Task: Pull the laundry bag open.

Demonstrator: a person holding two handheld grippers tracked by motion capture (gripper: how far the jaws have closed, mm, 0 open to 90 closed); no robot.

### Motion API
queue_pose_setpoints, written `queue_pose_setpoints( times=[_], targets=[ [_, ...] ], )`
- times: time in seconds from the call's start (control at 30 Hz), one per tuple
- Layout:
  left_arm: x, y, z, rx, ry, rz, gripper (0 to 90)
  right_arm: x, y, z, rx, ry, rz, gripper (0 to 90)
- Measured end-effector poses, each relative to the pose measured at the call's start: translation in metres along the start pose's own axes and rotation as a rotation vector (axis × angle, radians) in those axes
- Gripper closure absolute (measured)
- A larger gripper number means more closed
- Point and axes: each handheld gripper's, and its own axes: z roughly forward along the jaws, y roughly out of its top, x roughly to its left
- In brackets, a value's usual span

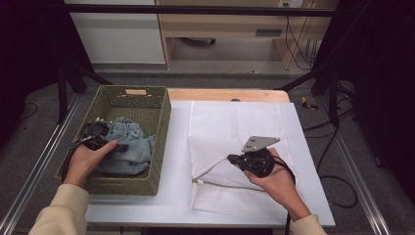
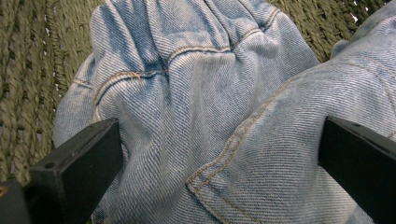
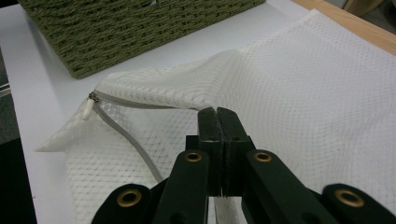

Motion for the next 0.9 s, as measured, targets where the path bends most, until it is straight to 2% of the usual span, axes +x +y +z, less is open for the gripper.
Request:
queue_pose_setpoints(
  times=[0.2, 0.4, 0.8, 0.9],
  targets=[
    [0.0014, -0.0007, 0.0024, 0.005, -0.004, 0.003, 0.0, 0.0004, -0.0001, 0.0002, 0.001, 0.001, -0.004, 89.7],
    [0.005, -0.0021, 0.0055, 0.009, -0.017, -0.013, 0.0, 0.0003, -0.0002, 0.0002, -0.001, 0.002, -0.001, 89.7],
    [0.0011, -0.0004, 0.0084, 0.033, 0.006, -0.002, 0.0, 0.001, 0.0003, 0.0017, 0.003, 0.002, -0.002, 89.6],
    [0.001, -0.0005, 0.0097, 0.033, 0.003, -0.014, 0.0, 0.0011, 0.0008, 0.0024, 0.003, 0.003, -0.002, 89.6]
  ],
)
